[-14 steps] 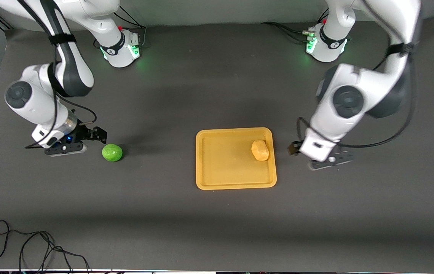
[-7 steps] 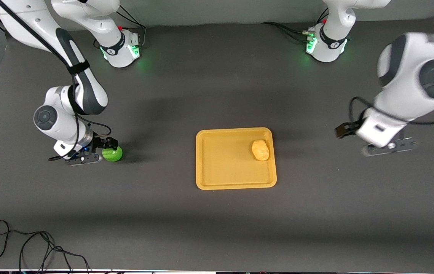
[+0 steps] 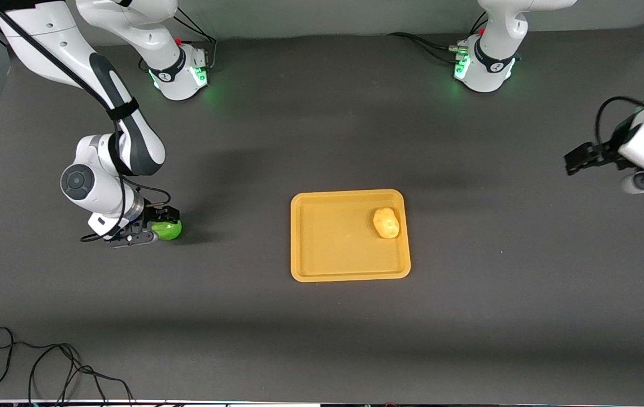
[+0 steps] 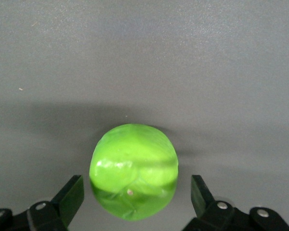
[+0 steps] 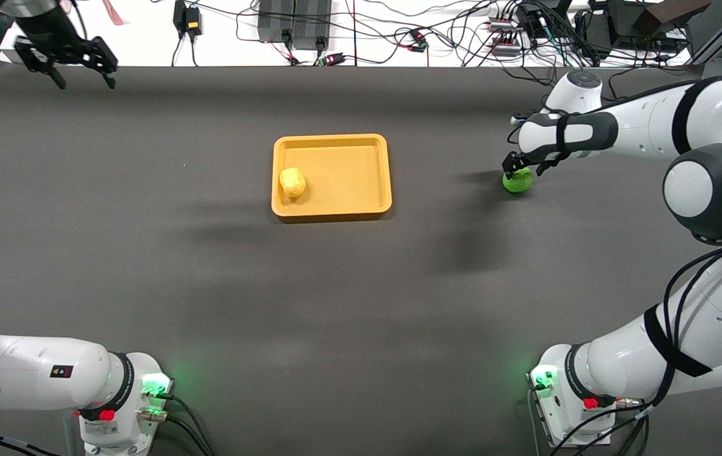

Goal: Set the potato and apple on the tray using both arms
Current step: 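Lift the green apple with the right gripper and carry it to the tray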

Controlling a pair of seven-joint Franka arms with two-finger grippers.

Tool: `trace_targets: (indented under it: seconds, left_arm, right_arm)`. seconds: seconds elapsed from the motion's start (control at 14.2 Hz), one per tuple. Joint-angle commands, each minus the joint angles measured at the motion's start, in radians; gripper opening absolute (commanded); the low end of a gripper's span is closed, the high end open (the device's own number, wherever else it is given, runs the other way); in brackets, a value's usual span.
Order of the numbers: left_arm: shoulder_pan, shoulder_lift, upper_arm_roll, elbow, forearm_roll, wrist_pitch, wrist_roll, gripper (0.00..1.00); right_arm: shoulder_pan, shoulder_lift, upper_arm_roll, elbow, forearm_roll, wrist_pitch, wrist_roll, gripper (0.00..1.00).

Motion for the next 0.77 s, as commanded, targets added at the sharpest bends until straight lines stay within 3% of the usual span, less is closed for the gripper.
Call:
trace_targets:
  seconds: [0.0,0.28,0.35,0.42,0.49,0.7]
  left_arm:
    - [-0.012,-0.043,0.024,-0.014,0.003,-0.028,0.029,1.00]
    - [-0.010,-0.044,0.025,-0.017,0.002,-0.025,0.034,1.00]
    - [-0.010,-0.043,0.027,-0.019,0.002,-0.021,0.034,1.00]
    - [-0.009,-0.041,0.028,-0.020,0.002,-0.017,0.034,1.00]
    - [-0.009,-0.041,0.030,-0.022,0.002,-0.017,0.035,1.00]
    - [-0.009,-0.041,0.031,-0.026,0.002,-0.022,0.056,1.00]
  right_arm:
    - [0.007,0.047,-0.003,0.011,0.001,0.047,0.014,0.99]
    - [0.004,0.059,-0.003,0.014,0.003,0.047,0.018,0.94]
    - [0.004,0.059,-0.003,0.014,0.003,0.044,0.020,0.84]
    - [0.002,0.057,-0.003,0.014,0.003,0.041,0.021,0.64]
    - [0.002,0.056,-0.003,0.018,0.003,0.035,0.038,0.56]
    - [0.008,-0.005,-0.002,0.052,0.001,-0.072,0.056,0.47]
